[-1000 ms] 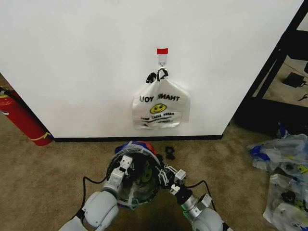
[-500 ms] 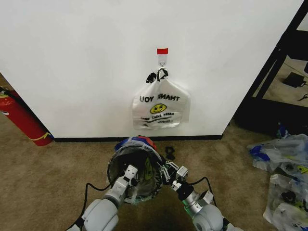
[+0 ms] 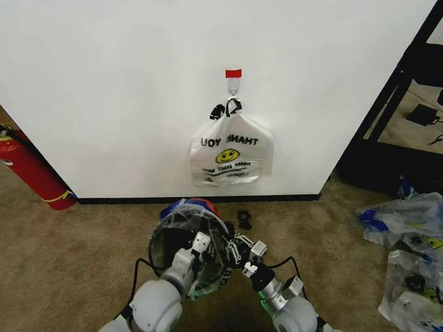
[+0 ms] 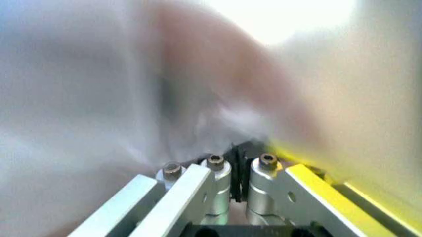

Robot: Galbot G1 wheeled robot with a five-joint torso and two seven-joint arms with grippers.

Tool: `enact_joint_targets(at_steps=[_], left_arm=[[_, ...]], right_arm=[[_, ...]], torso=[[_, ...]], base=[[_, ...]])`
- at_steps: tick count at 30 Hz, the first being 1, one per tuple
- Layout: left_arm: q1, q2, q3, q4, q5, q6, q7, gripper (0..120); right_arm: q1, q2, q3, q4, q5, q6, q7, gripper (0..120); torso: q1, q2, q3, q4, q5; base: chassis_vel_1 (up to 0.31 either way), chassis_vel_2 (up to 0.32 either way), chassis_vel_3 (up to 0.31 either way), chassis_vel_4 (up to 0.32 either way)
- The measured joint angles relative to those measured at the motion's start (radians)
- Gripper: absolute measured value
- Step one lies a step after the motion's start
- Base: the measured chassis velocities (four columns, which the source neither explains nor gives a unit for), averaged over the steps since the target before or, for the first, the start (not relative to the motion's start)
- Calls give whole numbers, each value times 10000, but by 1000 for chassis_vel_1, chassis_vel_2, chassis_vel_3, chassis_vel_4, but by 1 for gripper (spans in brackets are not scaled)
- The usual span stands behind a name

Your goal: Pick up the garbage bag from the wall and place it over the trash bin.

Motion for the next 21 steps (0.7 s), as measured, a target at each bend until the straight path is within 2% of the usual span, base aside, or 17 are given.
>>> enact_joint_targets(at_steps=[9,19,21], left_arm=[[-115,252,-315,470,-40,117,-139,0],[146,190,-235,280,16,115,124,0],[282,211,-214,22,21,116,337,0]], right_arm=[[35,-60,-41,39,309,-62,-165,1],[90,-75,99,93,475,-70,-244,1],[114,-60,159,42,475,-67,-186,1]], torso=[[0,0,0,2,0],[0,0,0,0,0],[0,0,0,1,0]], base=[[0,0,0,0],[0,0,0,0],[0,0,0,0]])
